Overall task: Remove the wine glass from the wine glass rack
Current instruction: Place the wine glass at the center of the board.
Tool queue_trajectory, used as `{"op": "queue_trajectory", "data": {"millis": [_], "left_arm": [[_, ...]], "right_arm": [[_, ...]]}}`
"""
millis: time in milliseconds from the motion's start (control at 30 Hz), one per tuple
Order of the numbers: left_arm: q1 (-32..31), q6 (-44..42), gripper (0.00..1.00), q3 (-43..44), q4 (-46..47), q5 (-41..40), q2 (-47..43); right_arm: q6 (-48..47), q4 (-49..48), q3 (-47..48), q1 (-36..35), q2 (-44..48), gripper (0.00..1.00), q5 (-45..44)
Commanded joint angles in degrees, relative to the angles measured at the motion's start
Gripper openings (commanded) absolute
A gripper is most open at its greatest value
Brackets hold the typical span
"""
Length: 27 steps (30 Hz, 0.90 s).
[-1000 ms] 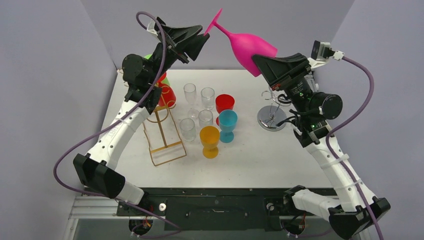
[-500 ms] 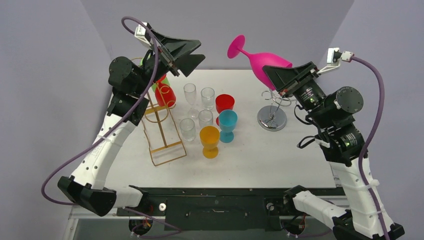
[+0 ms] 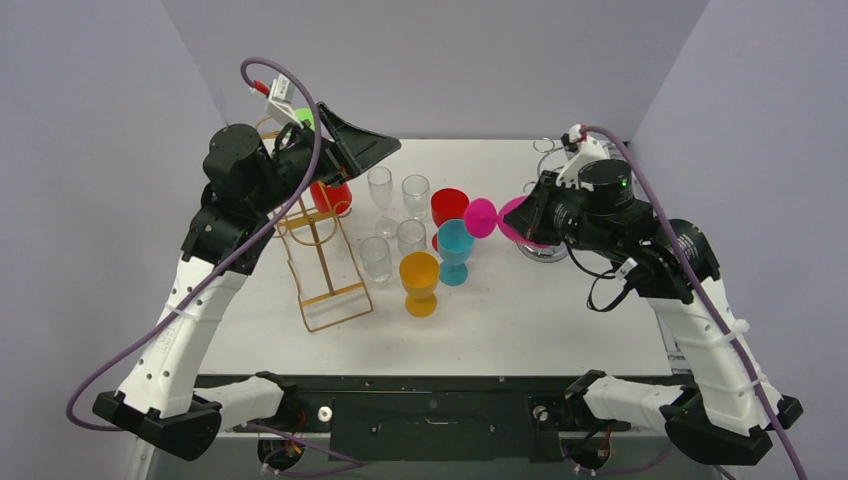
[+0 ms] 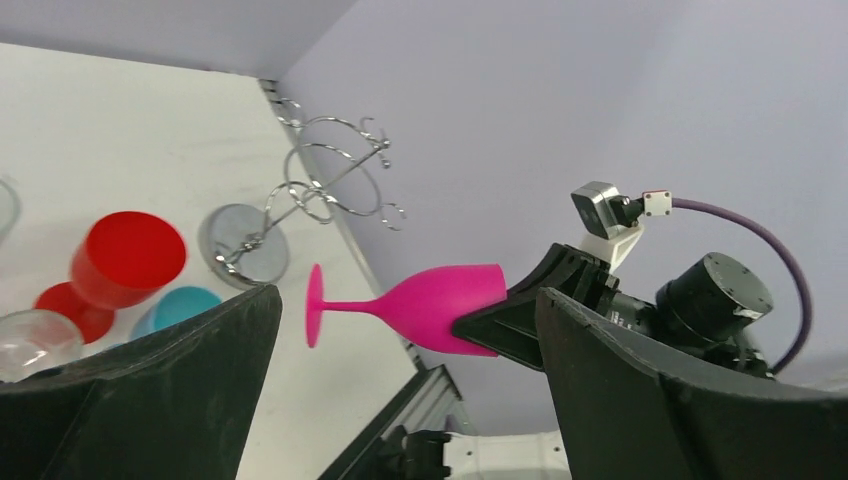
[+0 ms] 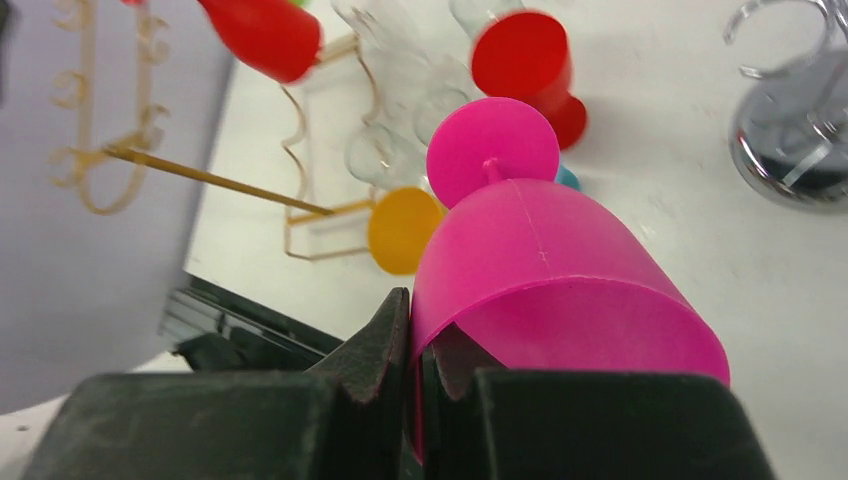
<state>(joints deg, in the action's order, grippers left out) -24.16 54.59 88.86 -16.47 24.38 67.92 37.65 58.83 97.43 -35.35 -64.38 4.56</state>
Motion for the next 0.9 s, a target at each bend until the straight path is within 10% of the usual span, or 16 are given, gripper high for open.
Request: {"op": "queue_trajectory", "data": {"millis": [0, 867], "left_arm": [[0.4, -10.1, 0.96, 4.0, -8.1, -5.2, -2.1], [2.7, -16.8, 0.96, 11.0, -14.2, -8.7, -1.9]], "right_arm": [[-3.6, 12.2, 0.8, -1.3, -0.3, 0.0, -6.7], [-3.3, 6.2, -12.6, -11.7, -17.5, 0.0, -11.1]]}}
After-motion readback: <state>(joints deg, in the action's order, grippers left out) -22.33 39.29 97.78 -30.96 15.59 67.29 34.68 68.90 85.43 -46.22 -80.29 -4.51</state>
